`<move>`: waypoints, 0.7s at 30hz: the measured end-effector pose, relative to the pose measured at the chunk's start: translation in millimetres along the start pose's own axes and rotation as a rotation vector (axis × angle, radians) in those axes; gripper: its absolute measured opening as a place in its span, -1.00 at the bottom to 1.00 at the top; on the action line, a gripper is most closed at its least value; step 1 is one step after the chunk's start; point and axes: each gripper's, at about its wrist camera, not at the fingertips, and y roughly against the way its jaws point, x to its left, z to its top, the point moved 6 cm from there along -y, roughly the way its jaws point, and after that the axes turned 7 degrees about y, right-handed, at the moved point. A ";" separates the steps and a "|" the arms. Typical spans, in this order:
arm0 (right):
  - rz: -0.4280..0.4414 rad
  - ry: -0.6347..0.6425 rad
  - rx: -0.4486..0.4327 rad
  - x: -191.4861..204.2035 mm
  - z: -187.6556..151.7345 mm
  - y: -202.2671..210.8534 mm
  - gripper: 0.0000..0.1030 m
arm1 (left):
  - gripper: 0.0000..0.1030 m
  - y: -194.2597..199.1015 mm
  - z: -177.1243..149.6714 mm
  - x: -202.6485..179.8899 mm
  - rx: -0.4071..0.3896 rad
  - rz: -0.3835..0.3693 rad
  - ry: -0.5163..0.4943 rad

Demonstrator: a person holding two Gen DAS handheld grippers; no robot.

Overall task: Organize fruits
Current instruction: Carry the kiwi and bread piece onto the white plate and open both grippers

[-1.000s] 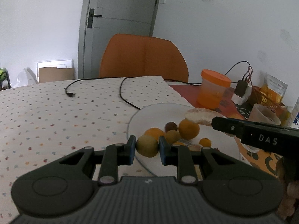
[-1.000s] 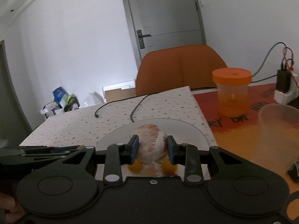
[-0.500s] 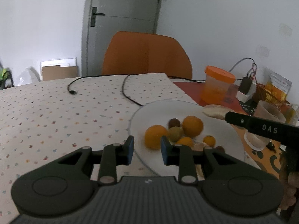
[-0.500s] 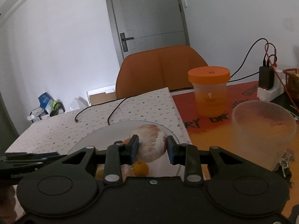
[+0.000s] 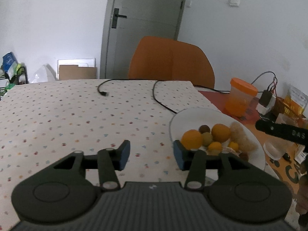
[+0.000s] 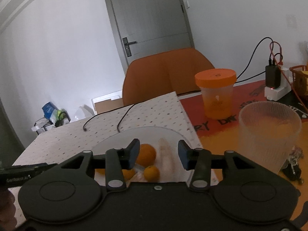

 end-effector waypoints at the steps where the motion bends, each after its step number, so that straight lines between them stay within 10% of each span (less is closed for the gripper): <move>1: 0.005 0.004 0.004 3.1 -0.7 1.2 -0.12 | 0.01 2.7 0.5 3.2 -0.004 0.003 0.005; 21: 0.087 0.066 0.059 82.4 -14.2 18.8 0.37 | 0.56 48.7 -1.3 48.4 -0.018 0.029 0.055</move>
